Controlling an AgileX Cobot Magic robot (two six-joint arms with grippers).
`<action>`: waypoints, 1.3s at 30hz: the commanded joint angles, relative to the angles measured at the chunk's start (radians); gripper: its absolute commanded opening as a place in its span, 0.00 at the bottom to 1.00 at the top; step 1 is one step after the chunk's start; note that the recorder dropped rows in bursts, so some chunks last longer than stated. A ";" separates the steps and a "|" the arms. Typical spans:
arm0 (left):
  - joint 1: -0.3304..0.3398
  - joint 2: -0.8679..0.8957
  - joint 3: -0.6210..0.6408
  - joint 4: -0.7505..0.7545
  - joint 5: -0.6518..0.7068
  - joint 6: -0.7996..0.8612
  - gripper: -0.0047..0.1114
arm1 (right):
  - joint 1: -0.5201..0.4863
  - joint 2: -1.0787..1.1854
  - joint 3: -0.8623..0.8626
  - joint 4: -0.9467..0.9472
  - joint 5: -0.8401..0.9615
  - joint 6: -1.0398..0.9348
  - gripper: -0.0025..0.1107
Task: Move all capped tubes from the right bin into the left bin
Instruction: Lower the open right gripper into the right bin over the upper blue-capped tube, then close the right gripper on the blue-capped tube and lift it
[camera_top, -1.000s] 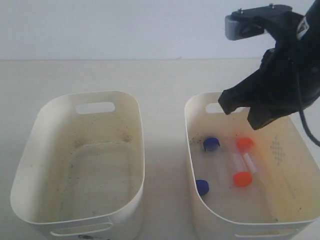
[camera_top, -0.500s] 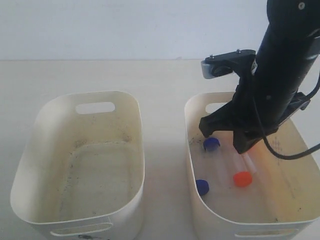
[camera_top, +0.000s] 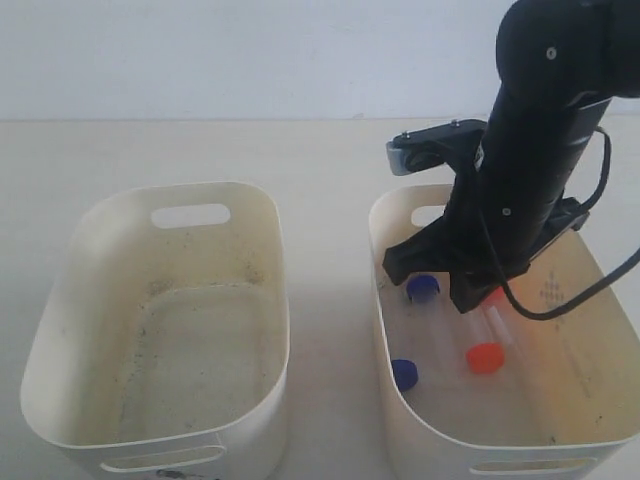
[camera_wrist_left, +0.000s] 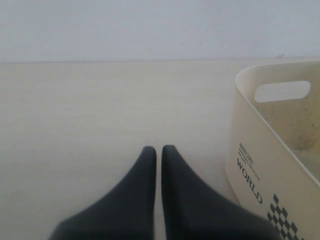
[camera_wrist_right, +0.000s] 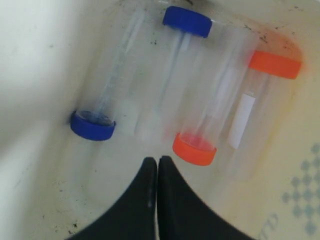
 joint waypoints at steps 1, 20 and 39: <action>0.001 -0.003 -0.003 -0.012 -0.008 0.005 0.08 | -0.018 0.034 -0.004 0.013 -0.007 0.014 0.02; 0.001 -0.003 -0.003 -0.012 -0.008 0.005 0.08 | -0.070 0.114 -0.004 0.120 -0.053 -0.038 0.02; 0.001 -0.003 -0.003 -0.012 -0.007 0.005 0.08 | -0.068 0.097 0.204 0.096 -0.434 -0.052 0.02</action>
